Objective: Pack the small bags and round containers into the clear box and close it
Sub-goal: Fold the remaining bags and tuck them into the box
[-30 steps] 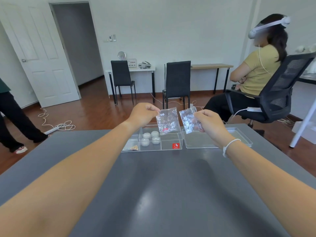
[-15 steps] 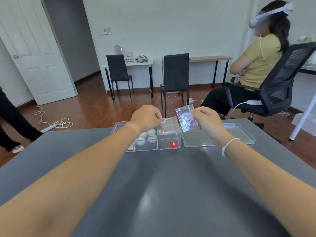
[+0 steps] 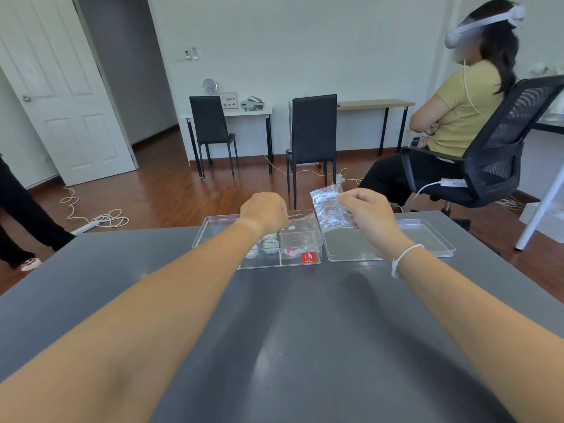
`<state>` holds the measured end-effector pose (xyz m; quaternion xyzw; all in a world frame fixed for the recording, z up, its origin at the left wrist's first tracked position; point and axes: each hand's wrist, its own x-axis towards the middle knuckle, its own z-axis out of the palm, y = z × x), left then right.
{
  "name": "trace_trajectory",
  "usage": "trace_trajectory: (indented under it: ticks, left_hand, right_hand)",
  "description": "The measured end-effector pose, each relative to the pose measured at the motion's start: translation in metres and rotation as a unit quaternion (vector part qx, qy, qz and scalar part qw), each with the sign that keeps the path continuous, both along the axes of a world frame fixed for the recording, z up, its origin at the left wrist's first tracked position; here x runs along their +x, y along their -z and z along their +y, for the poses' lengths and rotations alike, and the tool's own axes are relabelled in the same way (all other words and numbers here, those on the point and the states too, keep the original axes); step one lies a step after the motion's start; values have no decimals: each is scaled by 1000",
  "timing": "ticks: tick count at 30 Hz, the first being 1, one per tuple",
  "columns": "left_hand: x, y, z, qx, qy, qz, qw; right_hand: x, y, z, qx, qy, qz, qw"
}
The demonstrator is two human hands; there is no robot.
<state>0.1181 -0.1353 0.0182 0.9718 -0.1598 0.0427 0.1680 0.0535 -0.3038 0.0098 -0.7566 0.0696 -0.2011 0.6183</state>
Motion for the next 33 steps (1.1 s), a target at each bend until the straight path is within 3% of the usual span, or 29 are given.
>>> trace_trajectory:
  ticks: [11,18,28,33]
  left_hand:
    - [7,-5,19,-101,8,8,995]
    - [5,-8,65,-142,17,-7,990]
    - [-10,-1,131,-98,42,3,994]
    - [-20,3,149,-58,40,29,997]
  right_hand:
    - [2,1,8,-20,-19,21,999]
    - [10,0,28,-85,-10,54,995]
    - [19,8,48,-266,-7,70,961]
    - [14,12,54,-392,16,68,917]
